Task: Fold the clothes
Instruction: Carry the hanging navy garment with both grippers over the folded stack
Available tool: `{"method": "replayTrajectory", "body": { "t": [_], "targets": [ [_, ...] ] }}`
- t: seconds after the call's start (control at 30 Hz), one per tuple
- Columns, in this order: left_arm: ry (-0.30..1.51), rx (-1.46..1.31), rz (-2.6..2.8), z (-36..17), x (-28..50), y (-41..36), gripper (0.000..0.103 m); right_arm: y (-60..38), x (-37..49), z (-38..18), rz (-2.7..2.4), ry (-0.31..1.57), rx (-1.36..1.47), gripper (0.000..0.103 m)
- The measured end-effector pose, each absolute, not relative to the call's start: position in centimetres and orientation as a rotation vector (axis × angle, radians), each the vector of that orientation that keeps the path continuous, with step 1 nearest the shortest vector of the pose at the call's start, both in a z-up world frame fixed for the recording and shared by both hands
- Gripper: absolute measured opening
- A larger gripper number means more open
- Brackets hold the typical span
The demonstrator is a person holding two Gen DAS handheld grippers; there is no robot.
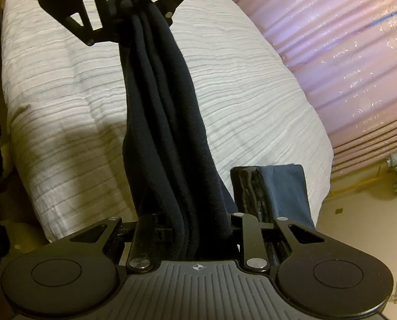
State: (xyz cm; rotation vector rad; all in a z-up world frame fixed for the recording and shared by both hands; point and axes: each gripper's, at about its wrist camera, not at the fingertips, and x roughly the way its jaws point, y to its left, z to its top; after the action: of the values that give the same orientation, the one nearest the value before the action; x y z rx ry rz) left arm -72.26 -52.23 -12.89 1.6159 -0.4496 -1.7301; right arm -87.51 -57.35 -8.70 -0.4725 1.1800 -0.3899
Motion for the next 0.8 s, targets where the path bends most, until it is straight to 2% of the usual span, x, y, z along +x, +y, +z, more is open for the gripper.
{"method": "replayTrajectory", "body": {
  "t": [0.27,0.8],
  "targets": [
    [-0.501,1.630,-1.780,-13.0,-71.5,-53.8,0.025,-58.5,-87.1,-8.6,-0.431,1.218,-0.399,0.024],
    [-0.589,1.620,-1.790,-11.7,-64.4,-55.8,0.025,-59.2,-80.7,-7.5,-0.490,1.209,-0.354,0.024]
  ]
}}
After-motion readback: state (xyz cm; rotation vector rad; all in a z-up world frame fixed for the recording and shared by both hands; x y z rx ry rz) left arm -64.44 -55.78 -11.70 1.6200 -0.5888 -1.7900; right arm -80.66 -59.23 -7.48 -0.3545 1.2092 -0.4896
